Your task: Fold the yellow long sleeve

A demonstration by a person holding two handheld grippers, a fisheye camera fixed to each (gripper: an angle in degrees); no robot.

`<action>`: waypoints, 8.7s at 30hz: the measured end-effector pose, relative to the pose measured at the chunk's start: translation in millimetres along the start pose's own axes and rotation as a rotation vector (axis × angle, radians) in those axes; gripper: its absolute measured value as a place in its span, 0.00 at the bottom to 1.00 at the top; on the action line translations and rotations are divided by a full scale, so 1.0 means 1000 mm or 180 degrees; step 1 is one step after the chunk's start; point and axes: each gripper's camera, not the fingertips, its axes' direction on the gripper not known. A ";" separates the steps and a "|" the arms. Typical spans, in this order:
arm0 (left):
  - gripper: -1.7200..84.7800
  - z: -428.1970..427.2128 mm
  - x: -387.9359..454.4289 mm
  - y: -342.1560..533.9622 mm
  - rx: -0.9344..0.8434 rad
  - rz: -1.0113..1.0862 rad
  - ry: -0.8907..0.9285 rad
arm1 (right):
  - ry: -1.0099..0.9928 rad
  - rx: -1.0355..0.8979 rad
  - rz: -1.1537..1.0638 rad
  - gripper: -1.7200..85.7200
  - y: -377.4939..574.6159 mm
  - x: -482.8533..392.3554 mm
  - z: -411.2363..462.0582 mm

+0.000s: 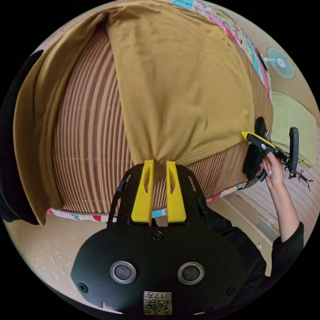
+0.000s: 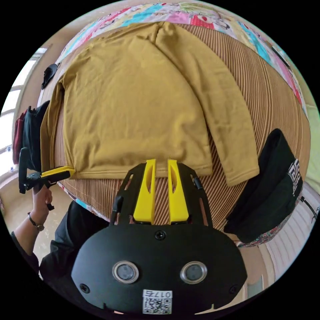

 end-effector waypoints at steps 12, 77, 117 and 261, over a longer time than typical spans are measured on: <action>0.04 -0.004 -0.067 0.113 -0.0135 -0.0799 0.0808 | 0.0225 0.0454 -0.0634 0.07 0.167 0.030 0.050; 0.01 -0.343 -0.237 0.406 0.2358 -0.1261 0.3181 | -0.1151 0.2912 -0.2210 0.09 0.093 0.028 -0.238; 0.01 -0.128 -0.094 0.369 0.1788 -0.1792 0.3184 | -0.4708 0.2629 0.4993 0.09 0.314 0.511 -0.047; 0.10 -0.081 0.187 -0.004 0.0279 0.2493 0.0519 | -0.4751 0.1069 0.2015 0.07 0.293 0.438 -0.058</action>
